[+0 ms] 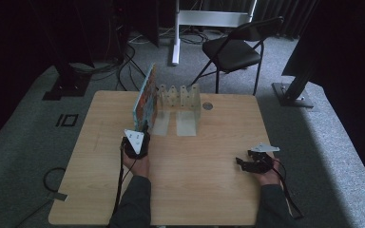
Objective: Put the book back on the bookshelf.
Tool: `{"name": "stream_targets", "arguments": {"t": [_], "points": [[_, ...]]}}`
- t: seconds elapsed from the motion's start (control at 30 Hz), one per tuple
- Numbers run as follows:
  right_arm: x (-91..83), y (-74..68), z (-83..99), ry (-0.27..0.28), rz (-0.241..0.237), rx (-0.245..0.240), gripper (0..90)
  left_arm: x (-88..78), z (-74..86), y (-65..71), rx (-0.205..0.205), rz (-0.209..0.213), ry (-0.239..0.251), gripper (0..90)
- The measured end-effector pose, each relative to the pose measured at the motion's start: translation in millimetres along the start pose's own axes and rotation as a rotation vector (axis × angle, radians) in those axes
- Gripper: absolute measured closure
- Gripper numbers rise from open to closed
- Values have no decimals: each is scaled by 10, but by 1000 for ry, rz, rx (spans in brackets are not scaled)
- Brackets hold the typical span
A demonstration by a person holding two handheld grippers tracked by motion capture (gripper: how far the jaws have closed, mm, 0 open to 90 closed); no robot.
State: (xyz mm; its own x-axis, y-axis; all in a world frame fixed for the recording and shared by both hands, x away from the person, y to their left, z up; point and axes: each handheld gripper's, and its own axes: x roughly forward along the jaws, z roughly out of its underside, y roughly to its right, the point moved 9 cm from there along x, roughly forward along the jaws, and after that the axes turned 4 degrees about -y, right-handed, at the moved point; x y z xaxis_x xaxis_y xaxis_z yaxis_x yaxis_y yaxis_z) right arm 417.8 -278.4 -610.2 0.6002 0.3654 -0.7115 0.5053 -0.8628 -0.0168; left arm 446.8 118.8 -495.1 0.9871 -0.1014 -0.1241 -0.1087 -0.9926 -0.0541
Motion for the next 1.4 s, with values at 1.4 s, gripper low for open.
{"name": "stream_targets", "arguments": {"t": [1.4], "points": [[0, 1, 0, -1, 0, -3, 305, -51, 121, -71, -65, 20, -32, 809]]}}
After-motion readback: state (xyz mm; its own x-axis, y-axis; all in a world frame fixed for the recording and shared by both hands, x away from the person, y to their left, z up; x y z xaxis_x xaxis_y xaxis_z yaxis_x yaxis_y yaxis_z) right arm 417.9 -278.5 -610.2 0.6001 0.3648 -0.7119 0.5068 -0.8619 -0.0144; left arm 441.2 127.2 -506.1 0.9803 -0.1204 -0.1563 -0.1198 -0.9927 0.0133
